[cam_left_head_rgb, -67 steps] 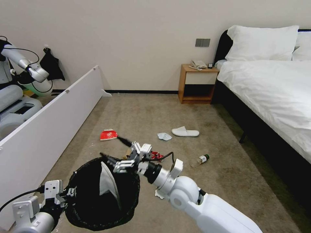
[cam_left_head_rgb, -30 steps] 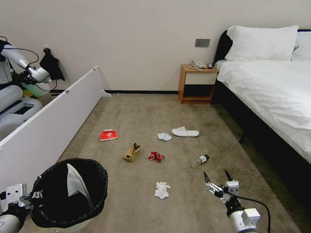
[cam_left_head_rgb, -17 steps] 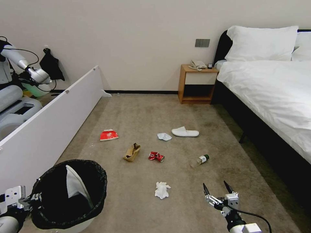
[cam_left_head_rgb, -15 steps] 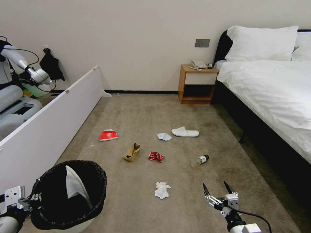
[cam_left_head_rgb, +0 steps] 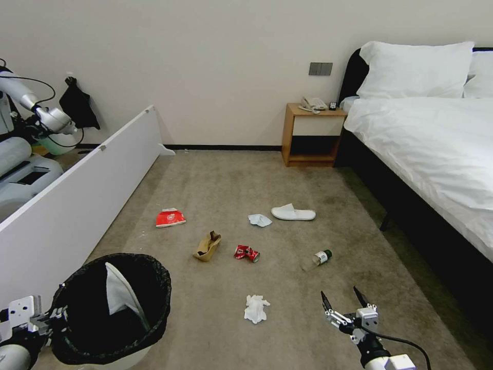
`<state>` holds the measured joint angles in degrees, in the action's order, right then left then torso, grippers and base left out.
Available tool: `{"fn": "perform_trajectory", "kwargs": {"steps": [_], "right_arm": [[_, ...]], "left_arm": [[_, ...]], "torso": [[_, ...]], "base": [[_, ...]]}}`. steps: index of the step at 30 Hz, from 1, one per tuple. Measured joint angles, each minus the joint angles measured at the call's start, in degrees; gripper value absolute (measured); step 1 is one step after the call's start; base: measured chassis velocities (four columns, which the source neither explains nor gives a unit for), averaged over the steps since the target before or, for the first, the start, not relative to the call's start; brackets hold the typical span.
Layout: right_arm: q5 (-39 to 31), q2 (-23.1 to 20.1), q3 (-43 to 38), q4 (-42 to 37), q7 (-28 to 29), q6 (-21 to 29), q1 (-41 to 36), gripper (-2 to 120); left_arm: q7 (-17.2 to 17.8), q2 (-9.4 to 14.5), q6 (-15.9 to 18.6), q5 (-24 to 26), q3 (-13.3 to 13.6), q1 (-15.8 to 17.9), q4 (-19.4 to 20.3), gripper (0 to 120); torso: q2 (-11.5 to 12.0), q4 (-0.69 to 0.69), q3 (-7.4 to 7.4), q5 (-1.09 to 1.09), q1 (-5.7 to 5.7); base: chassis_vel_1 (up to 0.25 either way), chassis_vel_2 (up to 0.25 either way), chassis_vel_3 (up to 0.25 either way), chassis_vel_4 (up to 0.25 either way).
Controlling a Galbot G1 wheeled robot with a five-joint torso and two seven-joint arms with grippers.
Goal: Pick up the trash bin, then pick up the garbage from the floor and place it into the trash bin.
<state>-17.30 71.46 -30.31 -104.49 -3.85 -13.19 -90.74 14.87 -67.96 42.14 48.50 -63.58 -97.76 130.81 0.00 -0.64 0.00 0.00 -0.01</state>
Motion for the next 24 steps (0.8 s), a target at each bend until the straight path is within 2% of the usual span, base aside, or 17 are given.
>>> {"fn": "perform_trajectory", "kwargs": {"steps": [16, 21, 24], "right_arm": [[-0.3, 0.0, 0.0, -0.2, -0.3, 0.0, -0.1, 100], [1.2, 0.0, 0.1, 0.3, -0.5, -0.3, 0.0, 100], [3.3, -0.1, 0.6, 1.4, 0.4, -0.1, 0.8, 100]], "left_arm": [[0.1, -0.1, 0.0, 0.0, 0.1, 0.0, 0.2, 4], [0.1, -0.1, 0.0, 0.0, 0.2, 0.2, 0.3, 4], [0.1, -0.2, 0.0, 0.0, 0.3, 0.2, 0.3, 4]], "torso": [[0.0, 0.0, 0.0, 0.0, 0.0], [0.0, -0.03, 0.0, 0.0, 0.0], [0.0, 0.0, 0.0, 0.0, 0.0]], "base": [[-0.063, 0.065, 0.06, -0.066], [-0.098, 0.059, 0.071, -0.072], [-0.027, 0.017, 0.021, -0.013]]}}
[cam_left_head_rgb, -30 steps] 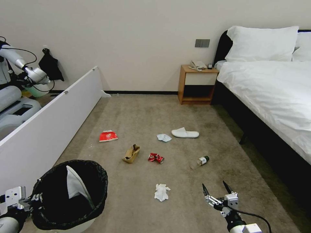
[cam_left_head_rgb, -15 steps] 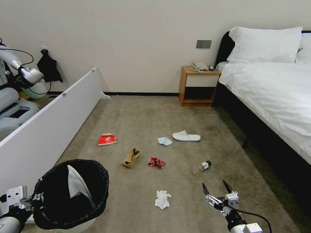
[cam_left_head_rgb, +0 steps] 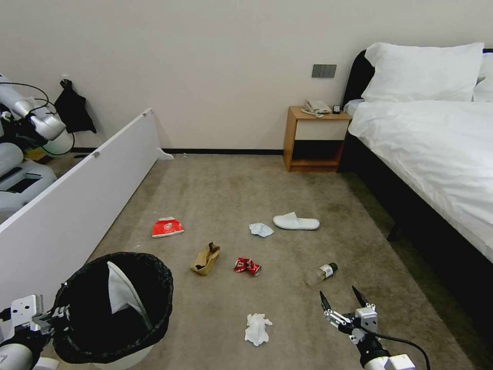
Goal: Pick up the trash bin, then pick up the garbage from the floor and place it into the trash bin.
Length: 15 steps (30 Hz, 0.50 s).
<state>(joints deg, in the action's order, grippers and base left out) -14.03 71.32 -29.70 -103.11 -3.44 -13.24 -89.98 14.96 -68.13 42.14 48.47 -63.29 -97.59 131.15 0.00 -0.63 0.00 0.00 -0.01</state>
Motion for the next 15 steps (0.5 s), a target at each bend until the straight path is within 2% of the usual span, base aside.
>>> {"fn": "perform_trajectory", "kwargs": {"steps": [7, 13, 14, 15], "right_arm": [[0.3, -1.3, 2.8, 2.2, 0.1, 1.6, 1.9, 100], [0.1, -3.1, 7.1, 3.9, -0.9, 7.0, 5.0, 100], [0.2, -3.4, 9.0, 4.3, -1.1, 10.0, 6.4, 100], [0.2, -3.4, 9.0, 4.3, -1.1, 10.0, 6.4, 100]], "left_arm": [[0.1, -0.4, 0.0, -0.2, 0.0, -0.2, 0.4, 4], [0.3, -1.2, 0.0, -0.5, -0.1, -0.4, 1.3, 4], [0.3, -1.6, 0.0, -0.9, -0.1, -0.6, 1.7, 4], [0.3, -1.6, 0.0, -0.9, -0.1, -0.6, 1.7, 4]], "torso": [[0.0, 0.0, 0.0, 0.0, 0.0], [0.0, -0.01, 0.0, 0.0, 0.0], [0.0, 0.0, 0.0, -0.01, 0.0], [0.0, 0.0, 0.0, -0.01, 0.0]], "base": [[0.0, 0.0, 0.0, 0.0], [0.0, 0.0, 0.0, 0.0], [0.0, 0.0, 0.0, 0.0], [0.0, 0.0, 0.0, 0.0]]}}
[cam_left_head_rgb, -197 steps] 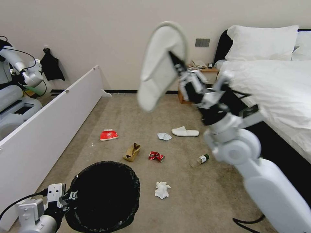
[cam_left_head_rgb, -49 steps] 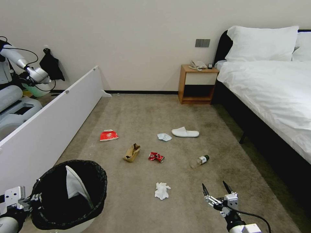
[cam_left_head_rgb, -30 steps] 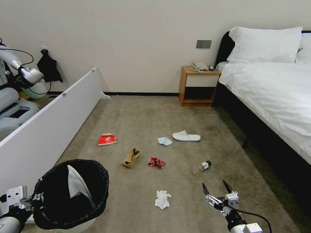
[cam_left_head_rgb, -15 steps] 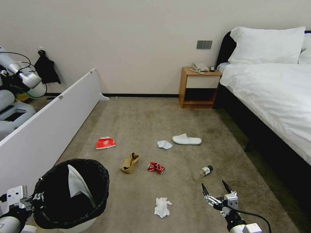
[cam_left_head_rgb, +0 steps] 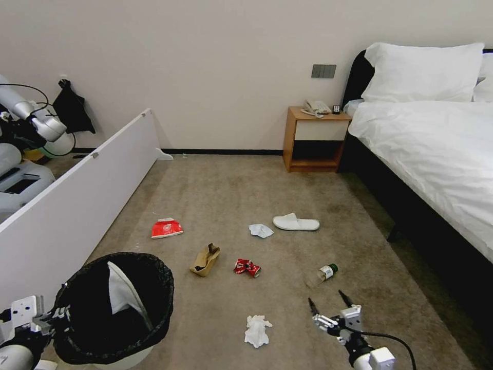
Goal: Pick up the trash bin, then pick up the garbage from the floor and place it into the trash bin.
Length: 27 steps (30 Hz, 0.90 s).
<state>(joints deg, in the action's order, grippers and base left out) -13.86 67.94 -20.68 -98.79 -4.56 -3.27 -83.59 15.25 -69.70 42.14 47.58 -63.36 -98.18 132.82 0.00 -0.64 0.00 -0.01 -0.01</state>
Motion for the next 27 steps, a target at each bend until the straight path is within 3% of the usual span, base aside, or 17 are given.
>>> {"fn": "perform_trajectory", "kwargs": {"steps": [3, 11, 17, 27], "right_arm": [[0.0, -0.4, 5.4, 1.2, 1.1, 7.8, 3.3, 100], [-2.3, 1.1, 13.4, 3.5, 4.2, 19.4, 9.1, 100], [-4.0, 4.5, 18.5, 8.4, 5.6, 25.2, 15.2, 100], [-1.2, 8.7, 20.0, 16.0, 6.8, 29.3, 19.9, 100]], "left_arm": [[0.1, -0.2, 0.0, -0.8, 0.1, -0.8, 0.9, 4], [0.3, -0.2, 0.0, -1.7, 0.2, -0.6, 1.8, 4], [0.8, -0.6, 0.0, -2.0, 0.3, -0.6, 2.6, 4], [0.9, -1.2, 0.0, -1.9, -0.4, -1.3, 3.5, 4]], "torso": [[0.0, 0.0, 0.0, 0.0, 0.0], [0.0, 0.0, 0.0, 0.0, 0.0], [0.0, 0.01, 0.0, 0.01, 0.0], [0.0, 0.0, 0.0, 0.0, 0.0]], "base": [[0.0, 0.0, 0.0, 0.0], [0.0, 0.0, 0.0, 0.0], [0.0, 0.0, 0.0, 0.0], [0.0, 0.0, 0.0, 0.0]]}}
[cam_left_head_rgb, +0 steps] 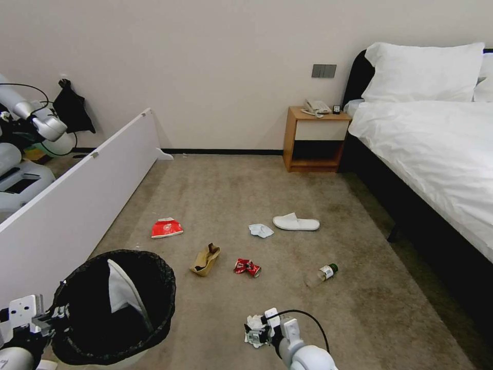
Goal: Pick up the trash bin, then pick up the garbage from the floor and place it into the trash bin.
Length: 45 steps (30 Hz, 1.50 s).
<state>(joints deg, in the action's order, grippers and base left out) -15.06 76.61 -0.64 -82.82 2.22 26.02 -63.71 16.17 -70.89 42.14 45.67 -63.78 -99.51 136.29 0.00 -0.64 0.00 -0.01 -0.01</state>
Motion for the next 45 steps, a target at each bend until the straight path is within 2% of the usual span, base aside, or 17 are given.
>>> {"fn": "perform_trajectory", "kwargs": {"steps": [21, 31, 35, 37, 38, 40, 41, 43, 45], "right_arm": [[1.7, 2.8, -1.8, 8.9, -1.8, -1.2, 3.7, 100], [1.7, 4.5, -1.5, 14.3, -2.9, -1.2, 6.0, 92], [1.6, 5.0, -1.6, 16.2, -3.3, -0.9, 6.7, 83], [1.5, 5.6, -2.0, 18.0, -3.4, -0.5, 7.3, 69], [1.5, 5.6, -2.0, 18.0, -3.4, -0.5, 7.3, 69], [1.5, 5.7, -2.0, 18.6, -3.5, -0.5, 7.5, 59], [1.5, 5.7, -2.0, 18.6, -3.5, -0.5, 7.5, 59], [1.5, 5.8, -2.1, 18.8, -3.5, -0.5, 7.7, 47], [1.4, 5.9, -2.1, 18.9, -3.5, -0.4, 7.8, 43]], "left_arm": [[0.0, -0.2, 0.0, 0.0, 0.0, -0.4, 0.4, 4], [0.0, -0.3, 0.0, 0.1, -0.5, -0.8, 0.5, 4], [-0.1, -0.3, 0.0, 0.2, -0.7, -0.9, 0.5, 4], [-0.1, -0.3, 0.0, 0.2, -0.7, -0.9, 0.6, 4], [-0.1, -0.3, 0.0, 0.2, -0.7, -0.9, 0.6, 4], [-0.1, -0.2, 0.0, 0.2, -0.7, -0.8, 0.7, 4], [-0.1, -0.2, 0.0, 0.2, -0.7, -0.8, 0.7, 4], [-0.1, -0.1, 0.0, 0.3, -0.7, -0.8, 0.7, 4], [-0.1, -0.1, 0.0, 0.3, -0.7, -0.8, 0.7, 4]], "torso": [[0.0, 0.0, 0.0, 0.0, 0.0], [0.0, 0.0, 0.0, 0.01, 0.0], [0.0, 0.0, 0.0, 0.0, 0.0], [0.0, 0.0, 0.0, 0.0, 0.0], [0.0, 0.0, 0.0, 0.0, 0.0], [0.0, 0.0, 0.0, 0.0, 0.0], [0.0, 0.0, 0.0, 0.0, 0.0], [0.0, -0.02, -0.01, -0.01, 0.0], [0.0, -0.01, -0.01, 0.0, 0.0]], "base": [[0.0, 0.0, 0.0, 0.0], [0.0, 0.0, 0.0, 0.0], [0.0, 0.0, 0.0, 0.0], [0.0, 0.0, 0.0, 0.0], [0.0, 0.0, 0.0, 0.0], [0.0, 0.0, 0.0, 0.0], [0.0, 0.0, 0.0, 0.0], [0.0, 0.0, 0.0, 0.0], [0.0, 0.0, 0.0, 0.0]]}}
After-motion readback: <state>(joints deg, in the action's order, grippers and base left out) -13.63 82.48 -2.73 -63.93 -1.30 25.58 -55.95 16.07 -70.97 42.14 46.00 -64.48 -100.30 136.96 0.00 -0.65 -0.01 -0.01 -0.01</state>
